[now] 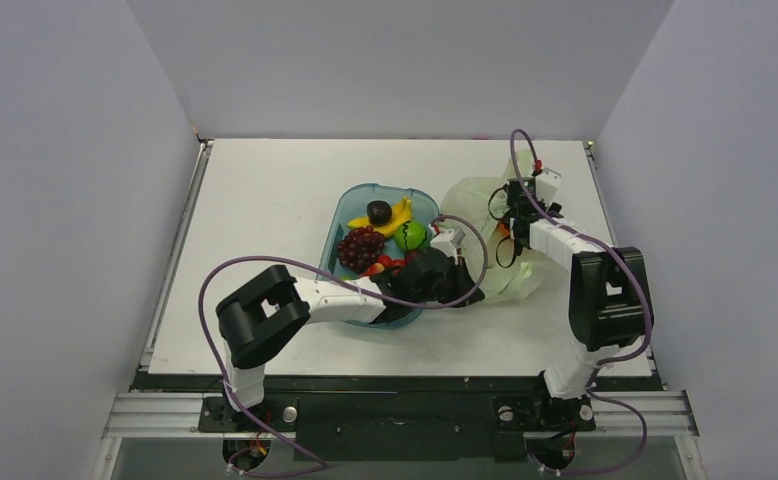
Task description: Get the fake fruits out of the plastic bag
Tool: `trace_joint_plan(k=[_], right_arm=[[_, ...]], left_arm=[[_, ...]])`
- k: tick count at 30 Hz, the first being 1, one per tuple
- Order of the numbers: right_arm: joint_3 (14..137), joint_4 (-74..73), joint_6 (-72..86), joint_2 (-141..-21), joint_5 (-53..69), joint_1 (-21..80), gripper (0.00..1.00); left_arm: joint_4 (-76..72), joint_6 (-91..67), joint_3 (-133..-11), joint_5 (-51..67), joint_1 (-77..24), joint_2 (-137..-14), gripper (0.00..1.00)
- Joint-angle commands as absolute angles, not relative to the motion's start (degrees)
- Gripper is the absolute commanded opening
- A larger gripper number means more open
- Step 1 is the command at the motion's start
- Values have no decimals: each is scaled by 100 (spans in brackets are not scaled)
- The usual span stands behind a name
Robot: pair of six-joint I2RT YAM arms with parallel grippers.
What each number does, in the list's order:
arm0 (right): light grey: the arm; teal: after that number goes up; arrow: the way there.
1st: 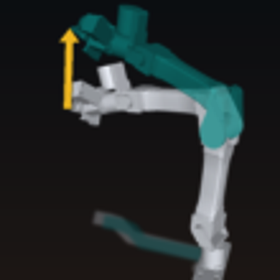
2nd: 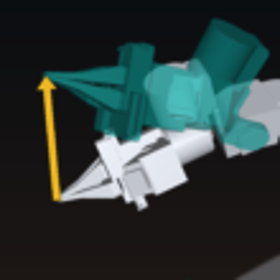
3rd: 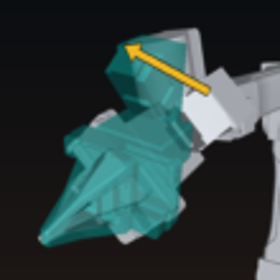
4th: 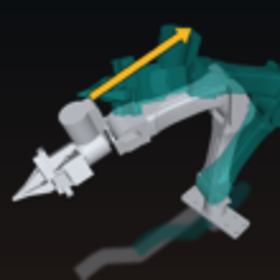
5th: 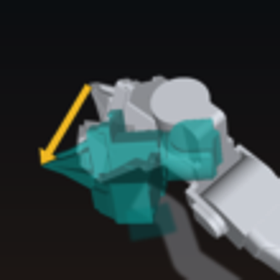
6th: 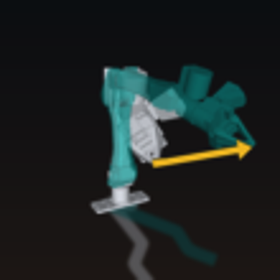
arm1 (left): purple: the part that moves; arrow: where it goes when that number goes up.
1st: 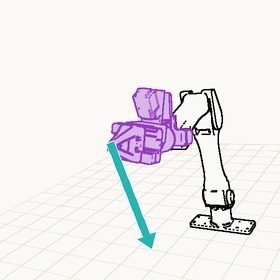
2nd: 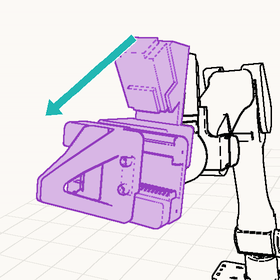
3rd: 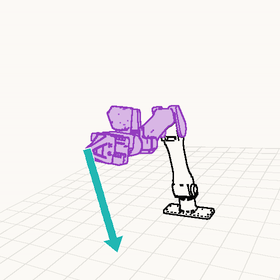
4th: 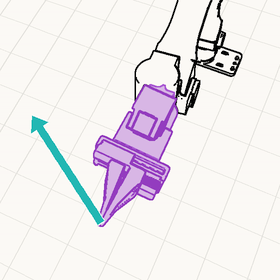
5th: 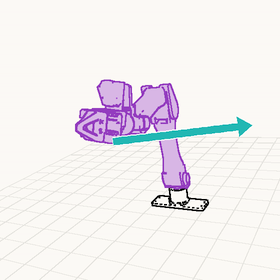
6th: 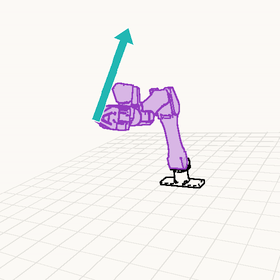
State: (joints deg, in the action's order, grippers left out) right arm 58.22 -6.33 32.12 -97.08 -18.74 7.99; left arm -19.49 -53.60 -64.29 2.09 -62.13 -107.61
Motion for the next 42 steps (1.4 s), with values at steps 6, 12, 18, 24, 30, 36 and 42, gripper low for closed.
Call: trace_joint_plan(k=[6, 12, 18, 24, 30, 36, 42], right_arm=[[6783, -1048, 3541, -10499, -1573, 496, 86], [7396, -1497, 3542, -11081, -1146, 388, 87], [7743, -1710, 3525, -11382, -926, 308, 85], [7603, -1520, 3431, -11260, -691, 261, 66], [6591, -684, 3610, -10361, -541, 259, 38], [5721, -408, 3778, -9420, -603, 259, 20], [4954, -377, 4007, -8464, -288, 253, 17]], left_arm=[[-2115, -5249, -6484, 366, -6240, -10589, 0], [-2079, -5247, -6551, 386, -6236, -10683, 0], [-2057, -5256, -6636, 432, -6232, -10751, 0], [-1975, -5246, -6666, 408, -6224, -10768, 0], [-1763, -5217, -6757, 376, -6165, -10816, 0], [-1450, -5062, -6948, 351, -6109, -10900, 0], [-1049, -4913, -7362, 281, -6087, -11076, 0]])
